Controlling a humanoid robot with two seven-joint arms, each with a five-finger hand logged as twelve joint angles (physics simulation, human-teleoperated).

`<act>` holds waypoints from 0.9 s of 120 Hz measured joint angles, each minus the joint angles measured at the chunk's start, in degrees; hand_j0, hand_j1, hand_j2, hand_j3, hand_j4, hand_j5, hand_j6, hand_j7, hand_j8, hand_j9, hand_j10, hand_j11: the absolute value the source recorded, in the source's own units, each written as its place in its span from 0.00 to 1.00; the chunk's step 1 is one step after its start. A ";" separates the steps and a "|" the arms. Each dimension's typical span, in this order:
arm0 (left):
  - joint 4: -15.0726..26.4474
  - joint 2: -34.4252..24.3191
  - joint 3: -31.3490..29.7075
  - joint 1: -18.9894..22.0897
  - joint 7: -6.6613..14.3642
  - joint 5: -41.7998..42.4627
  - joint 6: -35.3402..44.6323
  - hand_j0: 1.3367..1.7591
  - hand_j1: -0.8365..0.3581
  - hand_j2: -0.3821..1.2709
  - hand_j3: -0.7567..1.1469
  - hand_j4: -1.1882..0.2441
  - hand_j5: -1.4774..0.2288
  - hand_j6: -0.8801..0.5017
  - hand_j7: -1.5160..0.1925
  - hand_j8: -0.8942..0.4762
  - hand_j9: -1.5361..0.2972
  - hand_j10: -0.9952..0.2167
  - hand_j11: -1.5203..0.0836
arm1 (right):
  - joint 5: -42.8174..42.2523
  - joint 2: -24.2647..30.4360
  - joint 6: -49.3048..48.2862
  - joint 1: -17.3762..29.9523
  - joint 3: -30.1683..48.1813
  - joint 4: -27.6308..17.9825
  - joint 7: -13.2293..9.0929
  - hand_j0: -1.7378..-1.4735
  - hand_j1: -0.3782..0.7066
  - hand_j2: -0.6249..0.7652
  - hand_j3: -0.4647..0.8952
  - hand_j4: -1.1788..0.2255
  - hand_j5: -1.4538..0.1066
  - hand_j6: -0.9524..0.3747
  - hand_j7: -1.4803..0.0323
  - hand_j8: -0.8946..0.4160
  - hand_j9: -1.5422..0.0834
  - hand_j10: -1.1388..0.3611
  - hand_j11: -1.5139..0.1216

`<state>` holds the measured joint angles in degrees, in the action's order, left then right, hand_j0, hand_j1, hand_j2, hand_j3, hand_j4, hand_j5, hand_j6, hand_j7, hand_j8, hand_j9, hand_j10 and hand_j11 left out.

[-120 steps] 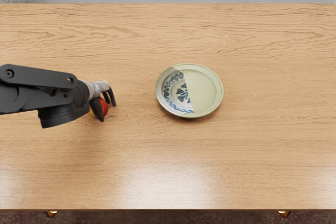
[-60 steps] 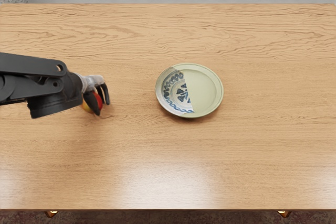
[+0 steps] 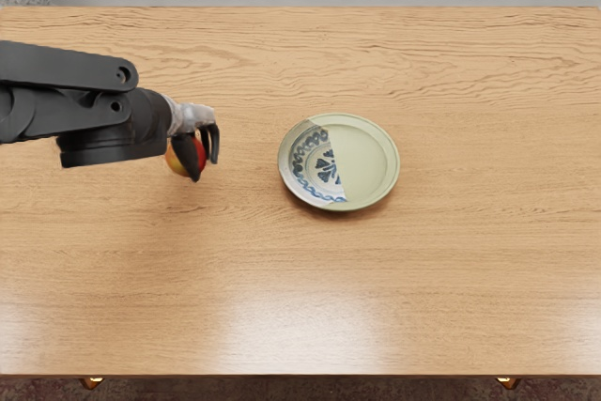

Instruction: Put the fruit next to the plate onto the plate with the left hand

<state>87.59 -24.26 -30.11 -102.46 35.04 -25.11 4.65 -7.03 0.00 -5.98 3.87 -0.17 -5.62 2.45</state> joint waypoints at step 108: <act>-5.35 20.20 11.12 -5.27 -0.04 -0.28 -1.19 0.71 0.34 0.56 0.40 0.29 0.11 0.29 0.17 0.46 0.19 0.56 0.22 | 0.00 0.00 0.00 0.00 0.00 0.00 -0.01 0.30 0.07 0.44 0.34 0.81 0.90 0.69 0.95 0.65 0.92 0.73 0.90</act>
<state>82.24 -4.06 -18.99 -107.73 35.00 -25.40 3.47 -7.03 0.00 -5.98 3.87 -0.18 -5.63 2.44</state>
